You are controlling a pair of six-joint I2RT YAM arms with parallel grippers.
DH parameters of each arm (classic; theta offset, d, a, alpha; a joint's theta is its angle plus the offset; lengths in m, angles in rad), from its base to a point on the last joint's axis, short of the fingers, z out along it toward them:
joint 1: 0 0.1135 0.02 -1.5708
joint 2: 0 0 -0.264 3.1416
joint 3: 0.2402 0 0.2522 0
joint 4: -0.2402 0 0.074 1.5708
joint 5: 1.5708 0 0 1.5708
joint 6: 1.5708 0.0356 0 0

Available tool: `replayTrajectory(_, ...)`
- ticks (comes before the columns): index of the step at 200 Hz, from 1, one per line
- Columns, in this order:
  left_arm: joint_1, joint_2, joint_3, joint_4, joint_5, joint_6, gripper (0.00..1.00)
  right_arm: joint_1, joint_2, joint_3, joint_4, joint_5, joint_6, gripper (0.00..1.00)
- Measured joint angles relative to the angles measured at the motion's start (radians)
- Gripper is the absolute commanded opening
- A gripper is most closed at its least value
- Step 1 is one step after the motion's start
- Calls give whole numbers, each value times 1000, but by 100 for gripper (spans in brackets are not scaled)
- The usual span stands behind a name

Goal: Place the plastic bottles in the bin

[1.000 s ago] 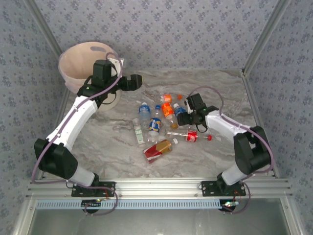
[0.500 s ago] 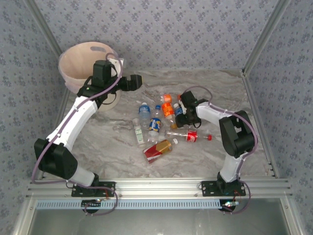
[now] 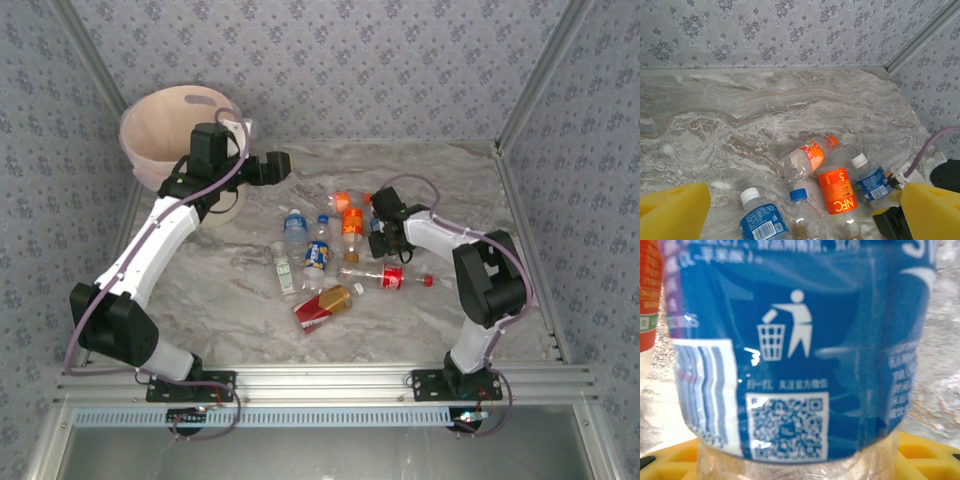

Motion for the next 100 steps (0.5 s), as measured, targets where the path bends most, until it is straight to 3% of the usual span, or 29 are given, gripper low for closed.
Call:
replayTrajectory(63, -1, 79, -27, 71, 24, -107, 98, 14, -187, -69, 119, 13, 13, 51)
replayTrajectory(100, -13, 153, -27, 93, 112, -153, 98, 29, -293, -130, 229, -30, 34, 49)
